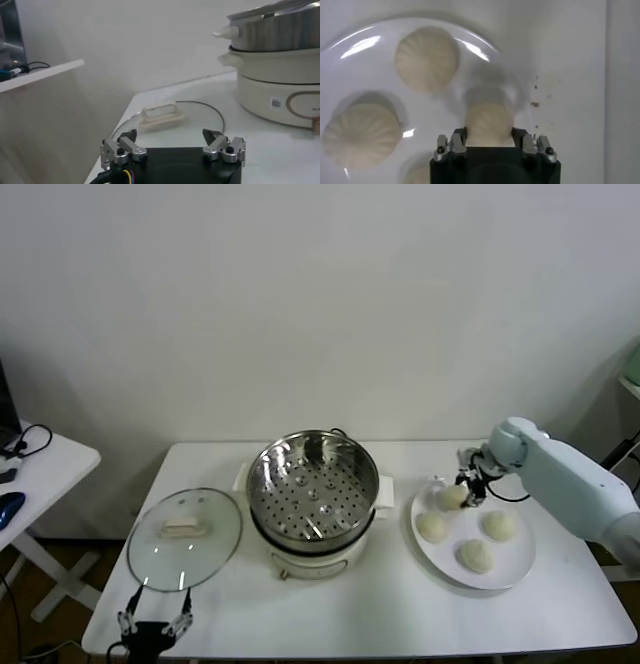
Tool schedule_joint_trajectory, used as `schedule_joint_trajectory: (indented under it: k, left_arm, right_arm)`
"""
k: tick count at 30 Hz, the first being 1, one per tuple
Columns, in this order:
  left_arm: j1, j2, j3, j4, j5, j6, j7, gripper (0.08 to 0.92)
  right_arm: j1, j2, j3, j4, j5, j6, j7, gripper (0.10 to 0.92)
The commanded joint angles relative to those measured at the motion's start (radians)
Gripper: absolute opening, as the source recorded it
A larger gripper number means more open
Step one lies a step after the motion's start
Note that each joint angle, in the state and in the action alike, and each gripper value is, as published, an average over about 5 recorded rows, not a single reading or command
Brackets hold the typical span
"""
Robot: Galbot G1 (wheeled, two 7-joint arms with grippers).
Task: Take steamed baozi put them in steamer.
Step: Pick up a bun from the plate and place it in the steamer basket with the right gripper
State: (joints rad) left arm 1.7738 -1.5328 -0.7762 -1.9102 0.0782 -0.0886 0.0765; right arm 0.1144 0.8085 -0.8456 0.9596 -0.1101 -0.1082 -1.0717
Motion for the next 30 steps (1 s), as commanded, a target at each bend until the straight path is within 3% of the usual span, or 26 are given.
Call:
schedule_joint_trajectory:
  k: [1, 8, 12, 21, 30]
  left_arm:
    - [0.001, 0.002, -0.002, -0.001, -0.002, -0.001, 0.000, 0.823]
    - [0.002, 0.008, -0.006, -0.004, -0.003, 0.002, 0.001, 0.823]
    - [0.003, 0.008, -0.003, -0.005, -0.002, 0.002, 0.001, 0.823]
    - [0.002, 0.008, -0.008, 0.002, -0.001, 0.000, 0.000, 0.823]
    - [-0.009, 0.006, -0.011, 0.011, -0.002, -0.001, -0.001, 0.823]
  right_arm:
    - [0.395, -0.094, -0.346, 0.205, 0.238, 0.017, -0.007, 0.611]
    - [0.718, 0.029, -0.553, 0.261, 0.466, 0.107, -0.007, 0.614]
    - [0.778, 0.124, -0.594, 0.297, 0.505, 0.229, 0.012, 0.616]
    - [0.774, 0.382, -0.663, 0.286, 0.402, 0.556, 0.096, 0.675]
    - [0.667, 0.579, -0.655, 0.102, 0.263, 0.695, 0.124, 0.575]
